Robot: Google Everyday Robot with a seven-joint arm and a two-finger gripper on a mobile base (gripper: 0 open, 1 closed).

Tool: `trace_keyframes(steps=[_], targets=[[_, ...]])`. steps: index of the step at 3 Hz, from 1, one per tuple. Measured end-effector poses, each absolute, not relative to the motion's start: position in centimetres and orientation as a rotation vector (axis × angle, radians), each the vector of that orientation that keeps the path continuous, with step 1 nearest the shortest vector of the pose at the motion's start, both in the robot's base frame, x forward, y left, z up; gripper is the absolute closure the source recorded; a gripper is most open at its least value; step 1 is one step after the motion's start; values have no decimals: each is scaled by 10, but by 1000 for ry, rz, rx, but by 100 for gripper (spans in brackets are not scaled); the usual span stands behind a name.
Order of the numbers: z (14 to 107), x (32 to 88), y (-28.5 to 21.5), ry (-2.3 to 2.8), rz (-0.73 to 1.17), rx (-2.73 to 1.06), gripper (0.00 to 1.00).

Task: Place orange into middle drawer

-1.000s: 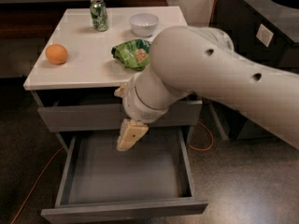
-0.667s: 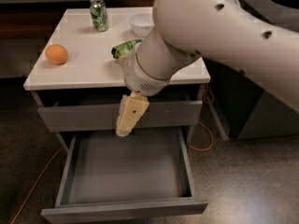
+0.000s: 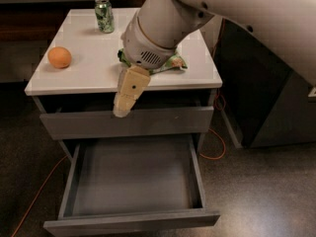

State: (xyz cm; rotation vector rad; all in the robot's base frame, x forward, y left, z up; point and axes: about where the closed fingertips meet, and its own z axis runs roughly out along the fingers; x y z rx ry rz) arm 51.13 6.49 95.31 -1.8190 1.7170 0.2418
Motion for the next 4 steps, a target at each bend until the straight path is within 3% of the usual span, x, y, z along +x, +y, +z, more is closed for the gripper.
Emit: trace_keyframes(steps=[2, 4], targets=[[957, 530, 56, 1793, 274, -1773, 0], [988, 620, 60, 1809, 384, -1717, 0]])
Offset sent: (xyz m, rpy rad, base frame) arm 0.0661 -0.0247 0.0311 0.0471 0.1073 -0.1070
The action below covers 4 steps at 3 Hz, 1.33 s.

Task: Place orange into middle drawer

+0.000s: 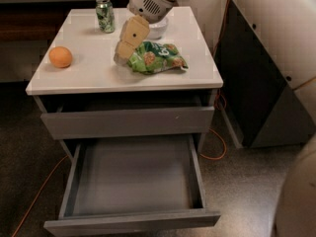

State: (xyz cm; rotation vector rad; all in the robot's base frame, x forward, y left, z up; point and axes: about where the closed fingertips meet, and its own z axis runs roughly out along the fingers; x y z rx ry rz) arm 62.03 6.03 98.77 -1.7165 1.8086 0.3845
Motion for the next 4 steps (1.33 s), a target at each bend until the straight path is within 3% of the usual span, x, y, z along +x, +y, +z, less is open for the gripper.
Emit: trace_keyframes(steps=[4], targets=[[933, 739, 169, 1908, 329, -1564, 0]])
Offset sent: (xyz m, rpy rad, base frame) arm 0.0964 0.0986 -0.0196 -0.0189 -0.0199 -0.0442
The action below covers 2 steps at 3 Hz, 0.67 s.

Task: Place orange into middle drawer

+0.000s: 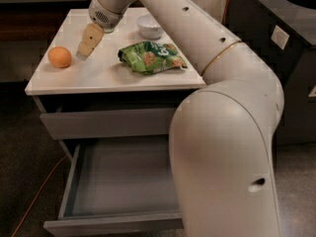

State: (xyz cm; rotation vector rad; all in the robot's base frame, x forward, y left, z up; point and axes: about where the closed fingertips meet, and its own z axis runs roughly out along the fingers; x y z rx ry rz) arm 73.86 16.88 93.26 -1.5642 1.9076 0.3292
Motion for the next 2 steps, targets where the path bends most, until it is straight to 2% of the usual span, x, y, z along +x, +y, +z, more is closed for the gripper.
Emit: trace_keyframes(steps=[2], targets=[[902, 763, 214, 1920, 428, -1474, 0]])
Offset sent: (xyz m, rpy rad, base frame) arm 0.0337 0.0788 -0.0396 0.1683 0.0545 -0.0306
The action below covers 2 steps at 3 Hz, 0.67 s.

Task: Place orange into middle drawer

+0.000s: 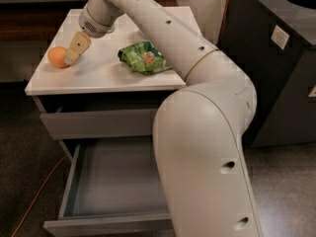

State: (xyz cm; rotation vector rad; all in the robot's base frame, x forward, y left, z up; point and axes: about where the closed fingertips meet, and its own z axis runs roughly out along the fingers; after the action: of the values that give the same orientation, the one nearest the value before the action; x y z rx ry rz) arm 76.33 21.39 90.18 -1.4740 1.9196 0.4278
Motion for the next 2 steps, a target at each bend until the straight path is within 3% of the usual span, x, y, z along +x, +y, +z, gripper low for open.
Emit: trace_keyframes(steps=[2], targets=[[886, 767, 274, 1859, 541, -1431, 0]])
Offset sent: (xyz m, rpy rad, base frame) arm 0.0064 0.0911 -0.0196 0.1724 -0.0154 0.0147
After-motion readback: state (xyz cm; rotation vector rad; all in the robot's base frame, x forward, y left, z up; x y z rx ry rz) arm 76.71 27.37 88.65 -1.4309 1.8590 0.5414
